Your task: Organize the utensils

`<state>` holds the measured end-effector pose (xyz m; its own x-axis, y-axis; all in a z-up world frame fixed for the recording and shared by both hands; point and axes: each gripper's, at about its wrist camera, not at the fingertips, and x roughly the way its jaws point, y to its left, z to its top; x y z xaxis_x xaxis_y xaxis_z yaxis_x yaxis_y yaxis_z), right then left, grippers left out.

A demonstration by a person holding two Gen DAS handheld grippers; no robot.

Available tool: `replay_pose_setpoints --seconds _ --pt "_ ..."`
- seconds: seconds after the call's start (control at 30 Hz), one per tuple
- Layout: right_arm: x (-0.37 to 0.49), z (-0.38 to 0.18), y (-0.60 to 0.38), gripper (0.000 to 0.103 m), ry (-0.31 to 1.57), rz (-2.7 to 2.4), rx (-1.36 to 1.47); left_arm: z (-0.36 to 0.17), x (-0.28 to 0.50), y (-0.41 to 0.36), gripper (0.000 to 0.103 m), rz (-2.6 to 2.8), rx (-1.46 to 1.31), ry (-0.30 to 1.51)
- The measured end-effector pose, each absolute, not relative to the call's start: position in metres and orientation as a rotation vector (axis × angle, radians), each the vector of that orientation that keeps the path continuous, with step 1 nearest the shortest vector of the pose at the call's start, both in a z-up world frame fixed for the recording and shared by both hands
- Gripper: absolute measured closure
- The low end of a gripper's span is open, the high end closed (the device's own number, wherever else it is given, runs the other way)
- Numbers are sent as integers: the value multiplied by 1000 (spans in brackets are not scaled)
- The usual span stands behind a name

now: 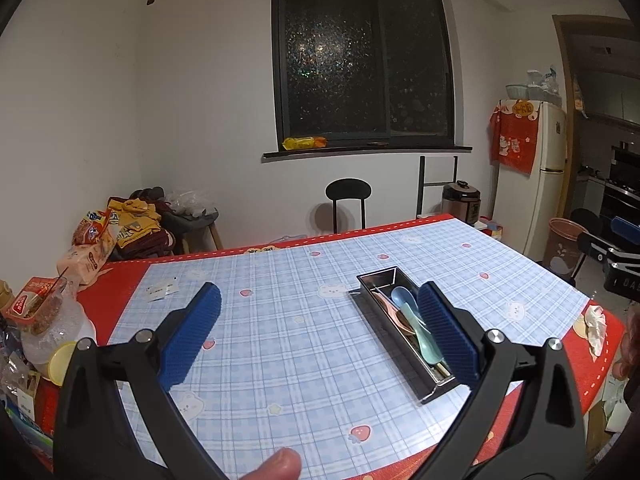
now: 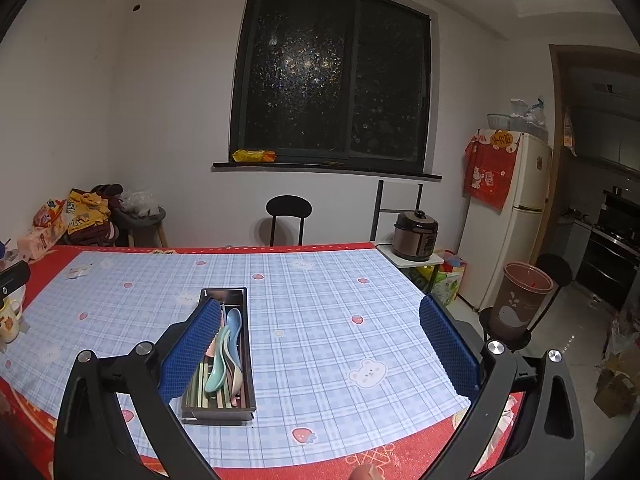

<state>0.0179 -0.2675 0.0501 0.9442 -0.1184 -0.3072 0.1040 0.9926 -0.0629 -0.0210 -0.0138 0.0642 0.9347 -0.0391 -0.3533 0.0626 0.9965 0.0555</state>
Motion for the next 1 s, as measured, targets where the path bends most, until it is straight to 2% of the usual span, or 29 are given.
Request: replay_pose_setpoints --seconds 1.0 --pt "18 48 -271 6 324 -163 -64 53 -9 -21 6 -53 101 399"
